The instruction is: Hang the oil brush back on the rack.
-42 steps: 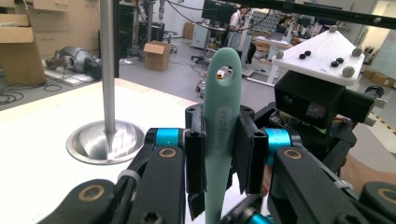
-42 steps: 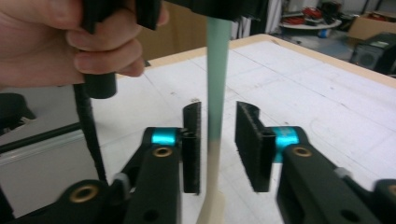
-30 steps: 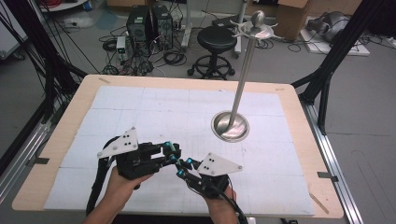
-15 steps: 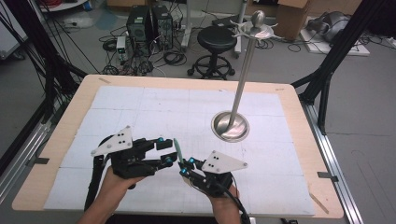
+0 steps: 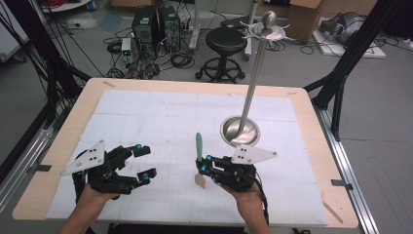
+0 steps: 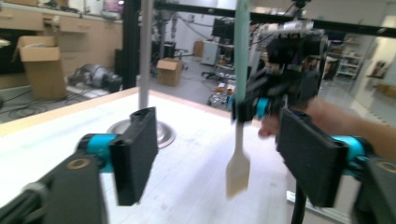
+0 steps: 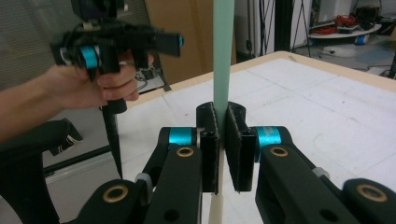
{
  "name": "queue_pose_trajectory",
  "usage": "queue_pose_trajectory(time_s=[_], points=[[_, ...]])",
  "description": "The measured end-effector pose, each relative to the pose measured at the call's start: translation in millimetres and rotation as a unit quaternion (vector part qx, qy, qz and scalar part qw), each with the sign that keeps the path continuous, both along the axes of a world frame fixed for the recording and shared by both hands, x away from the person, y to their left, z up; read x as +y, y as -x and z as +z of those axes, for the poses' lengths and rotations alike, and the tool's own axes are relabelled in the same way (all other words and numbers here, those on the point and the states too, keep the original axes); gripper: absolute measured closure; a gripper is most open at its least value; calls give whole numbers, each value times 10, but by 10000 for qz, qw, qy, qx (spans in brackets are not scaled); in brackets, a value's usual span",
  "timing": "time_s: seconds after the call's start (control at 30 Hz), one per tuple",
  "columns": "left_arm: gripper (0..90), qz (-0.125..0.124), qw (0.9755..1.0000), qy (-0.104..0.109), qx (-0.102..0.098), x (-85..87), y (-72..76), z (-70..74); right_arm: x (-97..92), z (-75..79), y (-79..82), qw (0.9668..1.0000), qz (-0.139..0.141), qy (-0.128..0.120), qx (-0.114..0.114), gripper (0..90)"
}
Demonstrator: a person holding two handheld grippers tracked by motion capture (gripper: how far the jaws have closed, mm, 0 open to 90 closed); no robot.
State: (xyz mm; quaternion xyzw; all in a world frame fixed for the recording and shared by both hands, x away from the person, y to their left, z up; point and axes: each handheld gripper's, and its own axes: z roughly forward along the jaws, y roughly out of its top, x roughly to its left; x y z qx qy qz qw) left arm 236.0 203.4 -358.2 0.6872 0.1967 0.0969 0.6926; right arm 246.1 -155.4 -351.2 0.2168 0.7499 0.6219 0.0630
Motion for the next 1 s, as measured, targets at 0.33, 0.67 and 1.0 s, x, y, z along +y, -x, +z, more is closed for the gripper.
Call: queue_pose_trajectory(time_s=[0.33, 0.67, 1.0], points=[[174, 594, 9980, -125, 146, 280, -2, -266, -225, 367, -370, 9993, -326, -174, 18, 846], [179, 647, 9976, -234, 63, 323, 9, -315, -326, 686, -710, 9977, -640, -219, -8, 846], [179, 670, 9975, -188, 138, 345, 8, -343, -381, 975, -941, 9935, -1106, -268, -33, 846]])
